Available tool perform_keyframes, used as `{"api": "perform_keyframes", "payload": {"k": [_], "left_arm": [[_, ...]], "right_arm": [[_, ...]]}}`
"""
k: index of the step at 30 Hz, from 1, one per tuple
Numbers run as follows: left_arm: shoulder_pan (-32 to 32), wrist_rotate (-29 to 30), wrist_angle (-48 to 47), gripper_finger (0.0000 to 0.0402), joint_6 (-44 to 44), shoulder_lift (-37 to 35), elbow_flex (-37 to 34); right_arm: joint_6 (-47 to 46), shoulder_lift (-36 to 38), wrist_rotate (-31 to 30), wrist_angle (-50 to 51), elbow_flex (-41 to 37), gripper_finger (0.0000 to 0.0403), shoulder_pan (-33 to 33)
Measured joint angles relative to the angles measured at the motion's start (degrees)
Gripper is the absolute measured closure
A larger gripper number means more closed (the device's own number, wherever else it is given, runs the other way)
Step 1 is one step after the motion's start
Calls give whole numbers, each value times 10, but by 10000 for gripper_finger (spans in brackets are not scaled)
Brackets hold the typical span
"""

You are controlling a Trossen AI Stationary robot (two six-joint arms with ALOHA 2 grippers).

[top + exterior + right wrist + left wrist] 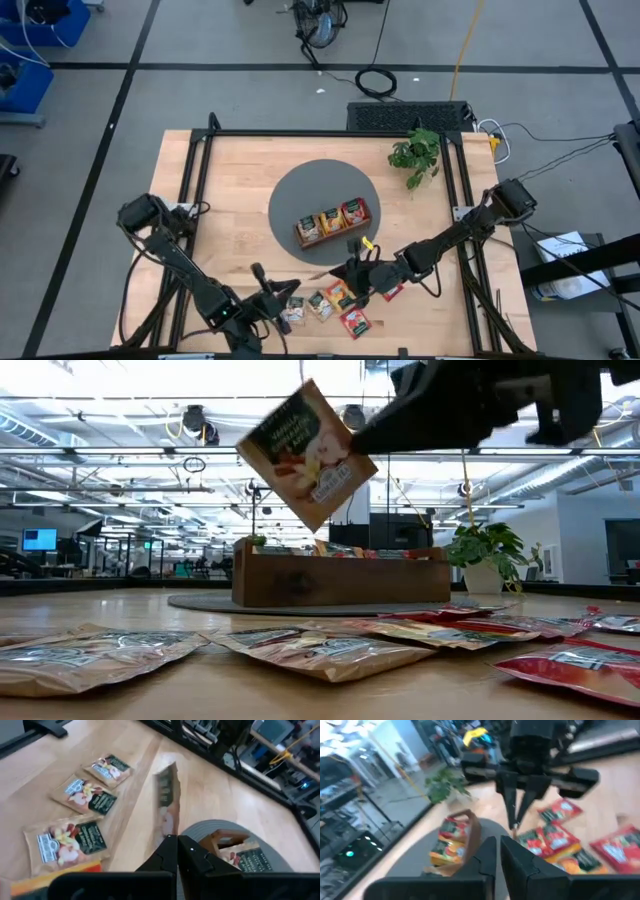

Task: Pick & Place Tea
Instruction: Put the cinnamon tea sachet into the left compartment of the wooden organizer

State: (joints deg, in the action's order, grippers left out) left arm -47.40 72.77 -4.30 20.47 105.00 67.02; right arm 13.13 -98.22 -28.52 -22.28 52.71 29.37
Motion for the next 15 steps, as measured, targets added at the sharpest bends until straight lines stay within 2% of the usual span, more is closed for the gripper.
{"api": "perform_keyframes", "payload": {"k": [3, 8, 11, 15], "left_arm": [[10, -46, -6, 335, -1, -8, 0], [30, -69, -17, 261, 11, -8, 0], [49, -129, -39, 226, 32, -8, 0], [77, -213, -54, 200, 90, -8, 0]], "right_arm": [[32, 10, 7, -57, -36, 403, -4], [40, 53, 78, -136, -102, 403, -16], [38, 67, 91, -160, -138, 403, -16], [34, 69, 92, -202, -159, 403, -15]]}}
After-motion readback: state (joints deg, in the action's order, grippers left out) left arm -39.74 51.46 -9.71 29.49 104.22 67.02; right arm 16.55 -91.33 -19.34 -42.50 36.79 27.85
